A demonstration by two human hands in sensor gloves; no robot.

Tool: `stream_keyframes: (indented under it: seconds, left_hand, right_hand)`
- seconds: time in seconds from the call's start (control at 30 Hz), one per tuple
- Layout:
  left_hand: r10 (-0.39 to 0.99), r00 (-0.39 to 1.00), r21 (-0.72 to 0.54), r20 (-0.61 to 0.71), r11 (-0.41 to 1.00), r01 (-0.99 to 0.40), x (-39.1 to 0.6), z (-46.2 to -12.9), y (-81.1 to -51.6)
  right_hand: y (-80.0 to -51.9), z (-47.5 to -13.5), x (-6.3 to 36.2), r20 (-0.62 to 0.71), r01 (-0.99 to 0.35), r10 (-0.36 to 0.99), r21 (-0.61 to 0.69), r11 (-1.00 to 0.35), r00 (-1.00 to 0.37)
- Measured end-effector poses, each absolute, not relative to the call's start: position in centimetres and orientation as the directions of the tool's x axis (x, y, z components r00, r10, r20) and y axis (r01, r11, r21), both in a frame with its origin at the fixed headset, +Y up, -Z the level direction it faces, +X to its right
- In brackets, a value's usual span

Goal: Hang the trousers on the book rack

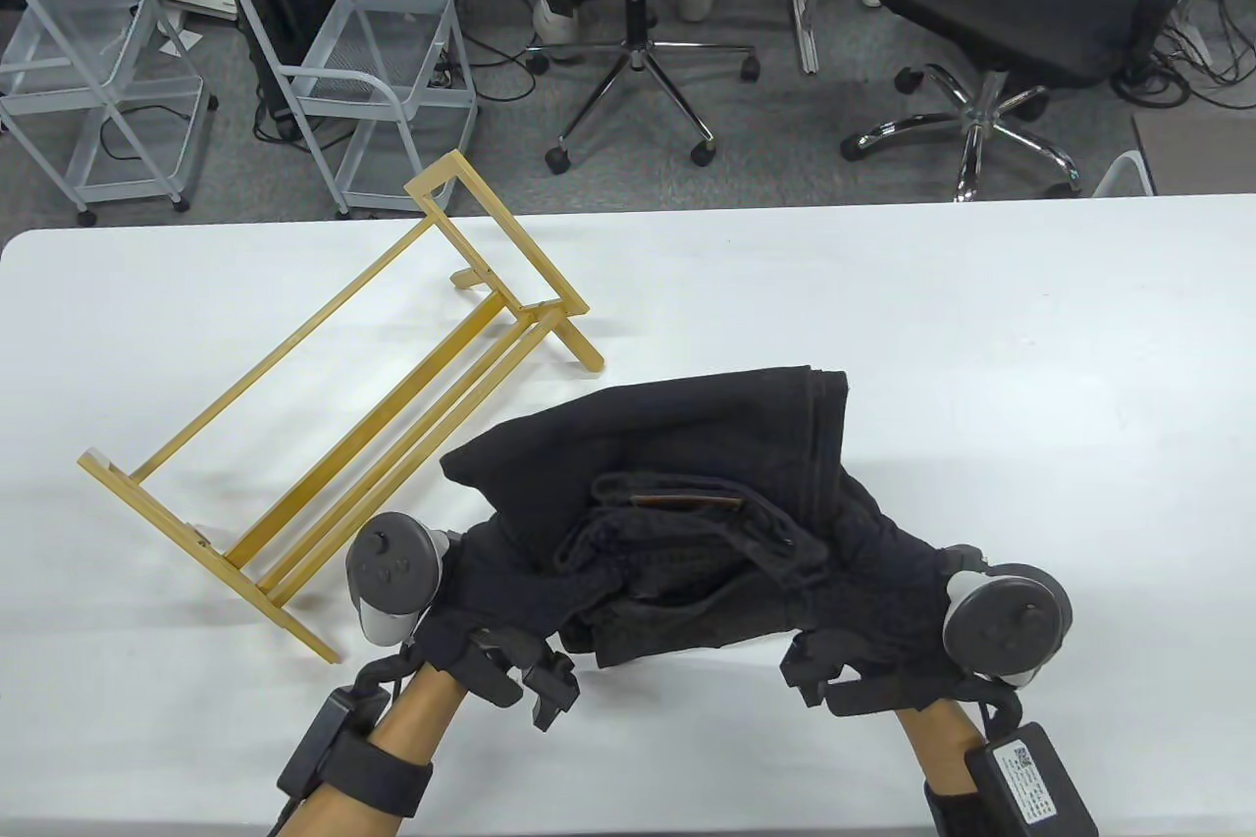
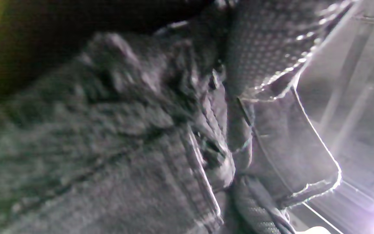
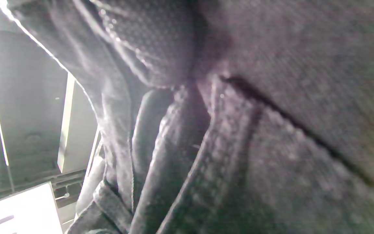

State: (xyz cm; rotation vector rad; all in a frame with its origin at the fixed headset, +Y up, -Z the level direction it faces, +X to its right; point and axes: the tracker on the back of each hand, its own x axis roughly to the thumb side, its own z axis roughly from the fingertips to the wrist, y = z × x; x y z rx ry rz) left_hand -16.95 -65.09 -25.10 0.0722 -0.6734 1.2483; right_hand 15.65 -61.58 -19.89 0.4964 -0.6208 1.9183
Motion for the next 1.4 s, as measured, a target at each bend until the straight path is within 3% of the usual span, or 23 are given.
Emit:
stream_keyframes:
  seconds: [0.23, 0.5, 0.73, 0.97, 1.4]
  left_hand:
    - [0.818, 0.165, -0.181, 0.55, 0.31, -0.933, -17.3, -24.1, -64.1]
    - [0.762, 0.285, -0.034, 0.582, 0.373, -0.927, -18.2, -23.7, -62.9]
    - [0.707, 0.377, 0.046, 0.598, 0.44, -0.897, -18.5, -23.3, -61.7]
    - [0.682, 0.435, 0.124, 0.588, 0.456, -0.881, -19.3, -23.2, -60.2]
    - [0.724, 0.484, 0.336, 0.491, 0.356, -0.872, -24.1, -24.4, -56.2]
  right_hand:
    - [-63.0, -20.4, 14.3, 0.548, -0.954, 0.784, -0.1, -0.284, -0.291]
    - [-65.3, -21.4, 13.0, 0.509, -0.968, 0.829, -0.039, -0.247, -0.232]
    - [-66.6, -22.3, 12.7, 0.444, -0.867, 0.78, 0.015, -0.498, -0.441]
    - [-68.4, -23.6, 13.0, 0.346, -0.745, 0.736, 0.136, -0.653, -0.582]
    - [-68.9, -24.1, 12.8, 0.319, -0.714, 0.721, 0.164, -0.681, -0.615]
